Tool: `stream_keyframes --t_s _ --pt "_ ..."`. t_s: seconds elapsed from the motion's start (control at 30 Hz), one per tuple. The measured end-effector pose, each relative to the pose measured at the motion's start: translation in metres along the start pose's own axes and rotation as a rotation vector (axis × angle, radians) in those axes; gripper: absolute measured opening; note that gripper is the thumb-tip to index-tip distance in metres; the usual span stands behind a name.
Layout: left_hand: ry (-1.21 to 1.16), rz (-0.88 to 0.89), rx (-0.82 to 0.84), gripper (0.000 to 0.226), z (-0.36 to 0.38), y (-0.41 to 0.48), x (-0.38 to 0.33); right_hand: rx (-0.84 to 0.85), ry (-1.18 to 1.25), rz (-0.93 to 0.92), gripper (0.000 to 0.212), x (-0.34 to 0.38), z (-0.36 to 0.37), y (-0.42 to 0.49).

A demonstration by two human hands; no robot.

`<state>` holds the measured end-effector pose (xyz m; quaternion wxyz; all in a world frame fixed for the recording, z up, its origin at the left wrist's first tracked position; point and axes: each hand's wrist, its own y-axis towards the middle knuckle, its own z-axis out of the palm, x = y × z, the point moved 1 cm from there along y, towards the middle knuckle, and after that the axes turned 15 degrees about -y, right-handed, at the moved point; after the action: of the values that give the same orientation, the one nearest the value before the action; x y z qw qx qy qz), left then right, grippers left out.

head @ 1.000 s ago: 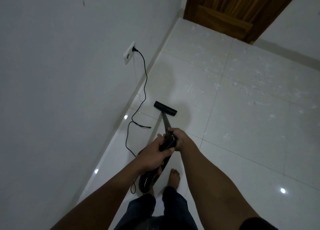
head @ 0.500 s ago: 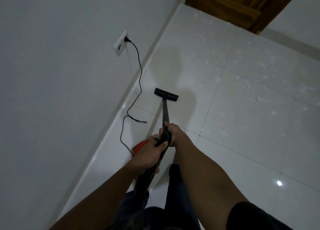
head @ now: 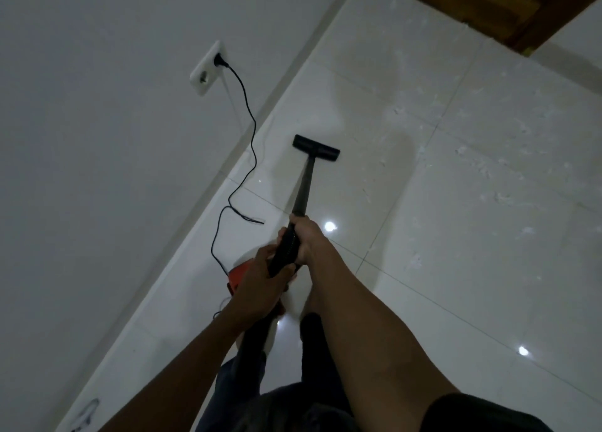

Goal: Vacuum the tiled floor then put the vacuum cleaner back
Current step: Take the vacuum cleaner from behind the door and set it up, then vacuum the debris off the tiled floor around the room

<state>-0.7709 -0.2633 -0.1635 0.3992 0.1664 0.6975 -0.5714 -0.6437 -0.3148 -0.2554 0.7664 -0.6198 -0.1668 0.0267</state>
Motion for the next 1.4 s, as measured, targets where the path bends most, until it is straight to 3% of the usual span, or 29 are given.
stream_keyframes --t_s 0.13,0.43,0.57,0.9,1.4 --pt "0.004 -0.038 -0.068 0.042 0.010 0.010 -0.005 0.006 -0.093 -0.018 0.044 0.017 0.000 0.007" --pt "0.081 0.049 -0.170 0.044 0.007 0.065 -0.036 0.071 -0.193 0.000 0.030 0.081 0.007 0.012" --pt "0.059 0.046 -0.118 0.042 0.008 0.077 -0.048 0.040 -0.163 0.024 0.018 0.097 0.004 0.011" --pt "0.106 0.048 -0.053 0.043 0.042 0.122 -0.096 -0.054 -0.186 -0.027 0.035 0.158 -0.025 0.026" --pt "0.153 0.015 0.153 0.044 0.029 0.271 -0.185 -0.113 -0.032 -0.098 0.036 0.303 -0.029 0.097"
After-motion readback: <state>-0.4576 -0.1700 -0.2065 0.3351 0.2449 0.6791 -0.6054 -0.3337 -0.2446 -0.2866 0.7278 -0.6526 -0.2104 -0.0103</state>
